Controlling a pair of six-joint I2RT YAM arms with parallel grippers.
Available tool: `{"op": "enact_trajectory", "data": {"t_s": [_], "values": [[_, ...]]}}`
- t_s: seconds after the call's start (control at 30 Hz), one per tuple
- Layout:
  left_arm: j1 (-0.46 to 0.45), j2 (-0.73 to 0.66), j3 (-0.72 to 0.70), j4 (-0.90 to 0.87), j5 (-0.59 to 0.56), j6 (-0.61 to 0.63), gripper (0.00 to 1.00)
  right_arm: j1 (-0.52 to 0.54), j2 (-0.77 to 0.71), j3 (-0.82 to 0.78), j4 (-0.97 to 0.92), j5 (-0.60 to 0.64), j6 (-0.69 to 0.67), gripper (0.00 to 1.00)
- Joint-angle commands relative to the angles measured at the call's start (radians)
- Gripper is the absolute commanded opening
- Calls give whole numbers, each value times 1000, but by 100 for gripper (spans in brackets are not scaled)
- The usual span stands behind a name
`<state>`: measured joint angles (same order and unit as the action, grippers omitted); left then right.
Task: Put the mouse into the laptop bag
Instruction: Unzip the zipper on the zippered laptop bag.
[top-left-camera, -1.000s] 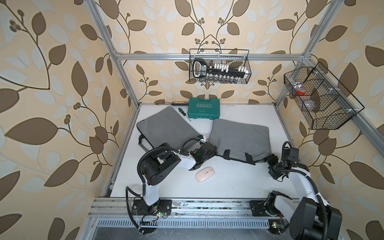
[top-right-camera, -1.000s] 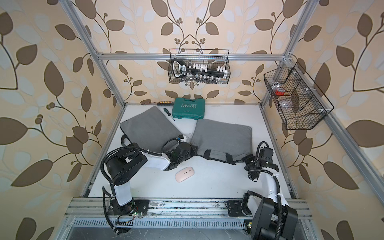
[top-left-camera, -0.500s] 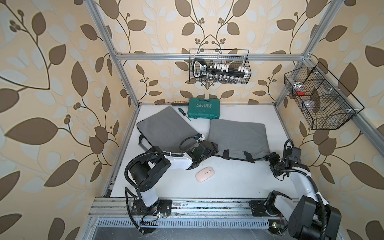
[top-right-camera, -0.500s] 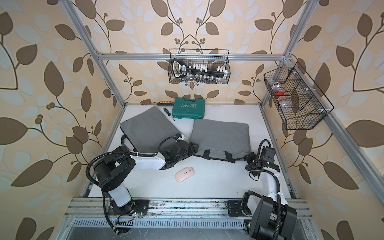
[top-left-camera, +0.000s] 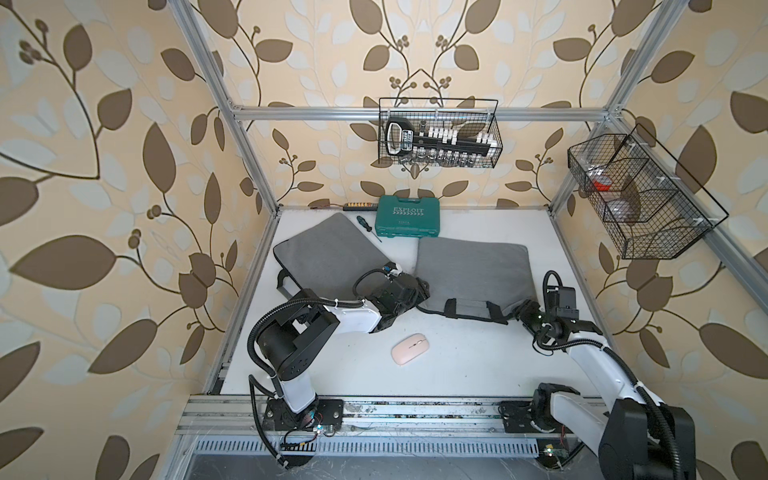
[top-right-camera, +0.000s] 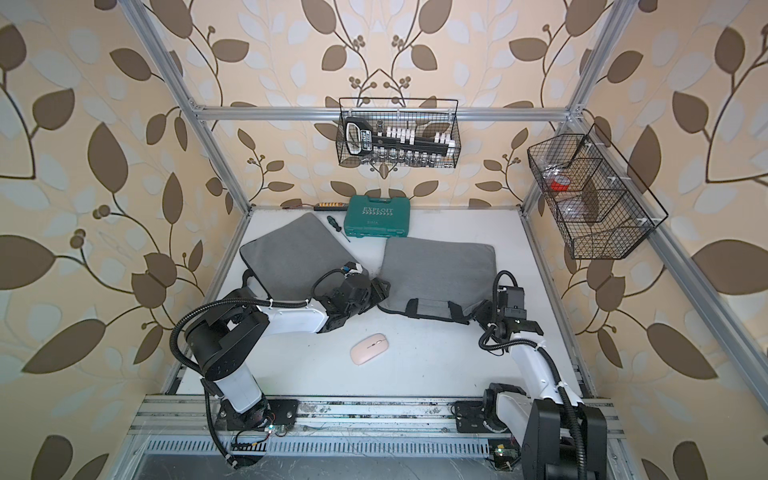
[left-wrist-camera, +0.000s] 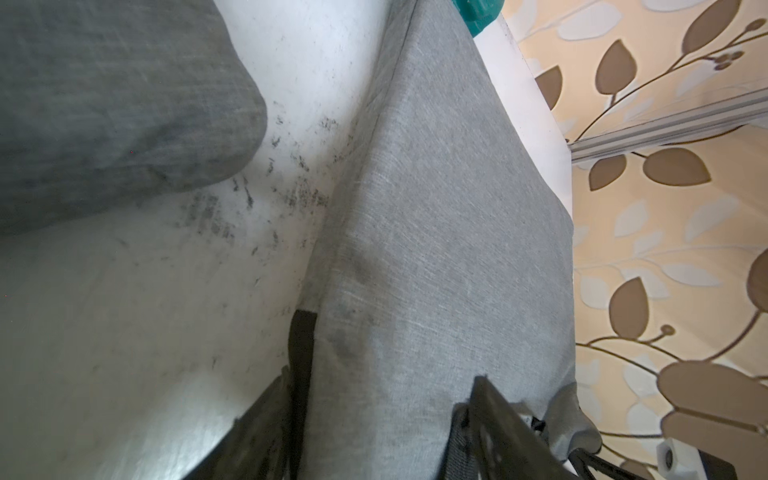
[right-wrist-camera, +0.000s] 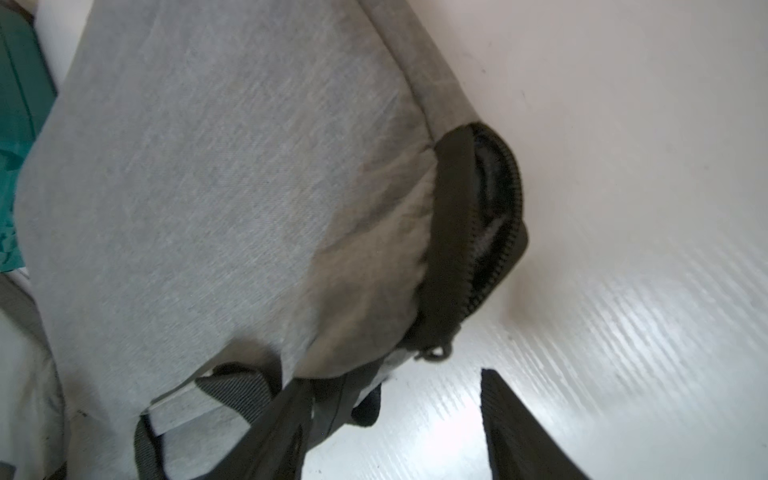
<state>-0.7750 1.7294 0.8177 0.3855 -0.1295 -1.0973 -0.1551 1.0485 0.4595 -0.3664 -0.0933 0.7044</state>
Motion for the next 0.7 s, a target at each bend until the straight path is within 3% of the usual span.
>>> {"op": "enact_trajectory", "data": {"t_s": [0.0,0.1,0.23,0.33,0.47,0.5,0.57,0.63,0.67], "values": [[5,-42,34,-6,8,31,67,10,44,19,48,61,22,55],[14,-45,34,-19,8,27,66,9,66,26,68,140,41,31],[34,-54,22,-24,25,19,66,3,111,73,0,236,37,33],[50,-64,10,-18,36,14,65,-11,110,67,3,197,22,33],[68,-87,8,-43,35,23,65,-48,44,33,18,110,-1,43],[75,-95,6,-52,38,25,65,-54,23,28,12,119,-2,50],[83,-107,1,-61,43,25,66,-54,-11,27,7,141,-2,83],[85,-110,-2,-64,54,27,72,-62,-27,34,6,143,-5,95],[85,-105,0,-66,56,28,76,-69,-27,36,15,128,-9,95]]}}
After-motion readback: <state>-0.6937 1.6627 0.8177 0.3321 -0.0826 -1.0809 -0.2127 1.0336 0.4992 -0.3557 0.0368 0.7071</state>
